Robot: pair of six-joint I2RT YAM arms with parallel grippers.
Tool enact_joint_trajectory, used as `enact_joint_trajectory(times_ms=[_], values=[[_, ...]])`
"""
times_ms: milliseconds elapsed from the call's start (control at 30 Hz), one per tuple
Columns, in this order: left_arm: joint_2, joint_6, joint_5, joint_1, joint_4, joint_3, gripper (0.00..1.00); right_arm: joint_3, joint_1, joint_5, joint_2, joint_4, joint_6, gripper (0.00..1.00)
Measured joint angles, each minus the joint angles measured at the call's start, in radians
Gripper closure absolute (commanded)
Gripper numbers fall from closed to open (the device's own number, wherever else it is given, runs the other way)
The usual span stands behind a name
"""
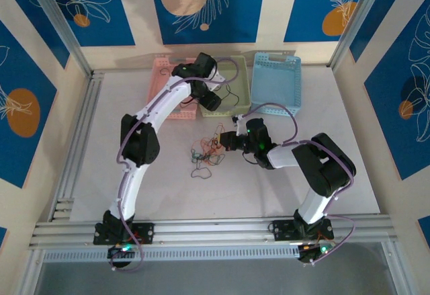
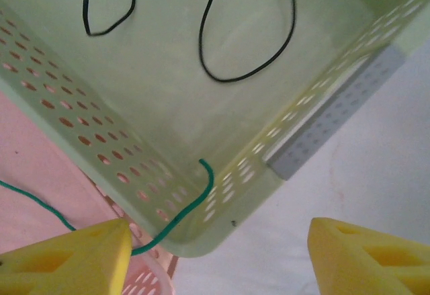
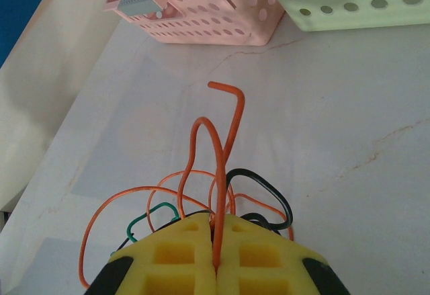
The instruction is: Untangle the cables
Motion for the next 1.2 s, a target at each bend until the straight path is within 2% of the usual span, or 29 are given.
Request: enact_joint_trajectory(times_ms=[133,300,900,1100,1200], values=[[0.026,0.014,-0.038,0.002,-0.012,0.006,0.4,0.003,0.0,0.0,0.0,0.0,0.0,0.98],[0.046,0.026,-0.072,0.002,-0.014,0.018,0.57,0.004,0.0,0.0,0.0,0.0,0.0,0.98],[0.069,0.057,-0.142,-0.007,-0.011,0.03,0.55,0.005,0.0,-0.004,0.007,-0.001,0.0,0.98],[0.082,0.075,-0.152,-0.01,0.0,0.035,0.61,0.005,0.0,-0.004,0.008,-0.001,0.0,0.98],[0.087,0.077,-0.155,-0.011,0.006,0.039,0.67,0.013,0.0,-0.005,0.01,-0.004,0.0,0.98]])
